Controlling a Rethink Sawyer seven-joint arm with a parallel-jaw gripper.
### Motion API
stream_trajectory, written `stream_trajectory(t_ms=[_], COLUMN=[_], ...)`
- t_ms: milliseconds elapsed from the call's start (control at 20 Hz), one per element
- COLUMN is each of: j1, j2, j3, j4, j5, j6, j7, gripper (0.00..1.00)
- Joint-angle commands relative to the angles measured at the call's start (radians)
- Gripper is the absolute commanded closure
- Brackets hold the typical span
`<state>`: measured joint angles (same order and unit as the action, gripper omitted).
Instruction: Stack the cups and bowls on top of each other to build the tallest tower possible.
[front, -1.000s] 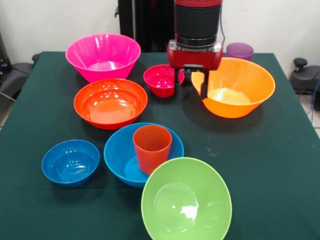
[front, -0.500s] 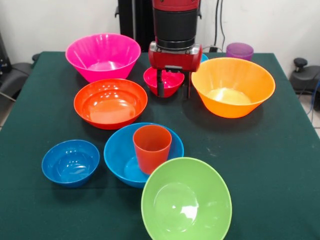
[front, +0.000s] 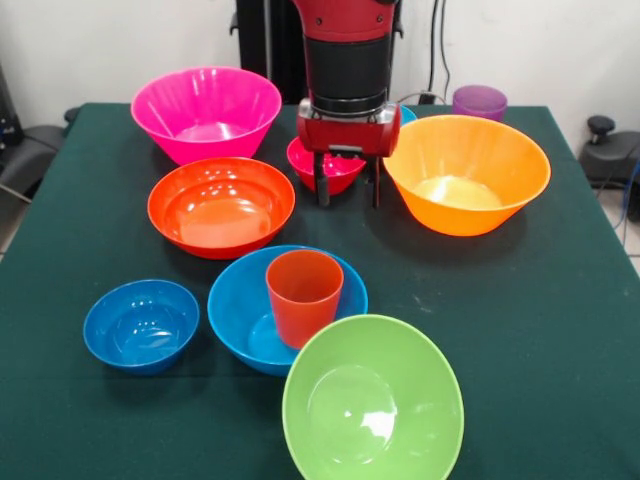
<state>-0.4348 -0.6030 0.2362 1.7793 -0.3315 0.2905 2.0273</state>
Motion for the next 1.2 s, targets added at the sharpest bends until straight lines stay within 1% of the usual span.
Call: stream_trajectory(t_ms=[50, 250, 500, 850, 1200], j1=[-0.021, -0.063, -0.097, -0.117, -0.126], j2=[0.092, 0.105, 0.100, 0.109, 0.133], j3=[0.035, 0.053, 0.062, 0.074, 0.075], j4=[-0.017, -0.024, -0.002, 0.007, 0.016], j5=[-0.084, -0.102, -0.129, -0.158, -0.178], j6=[-0.053, -0.037, -0.037, -0.043, -0.074], j7=[-0.016, -0.057, -0.063, -0.053, -0.036], gripper=[0.00, 0.00, 0.00, 0.00, 0.00])
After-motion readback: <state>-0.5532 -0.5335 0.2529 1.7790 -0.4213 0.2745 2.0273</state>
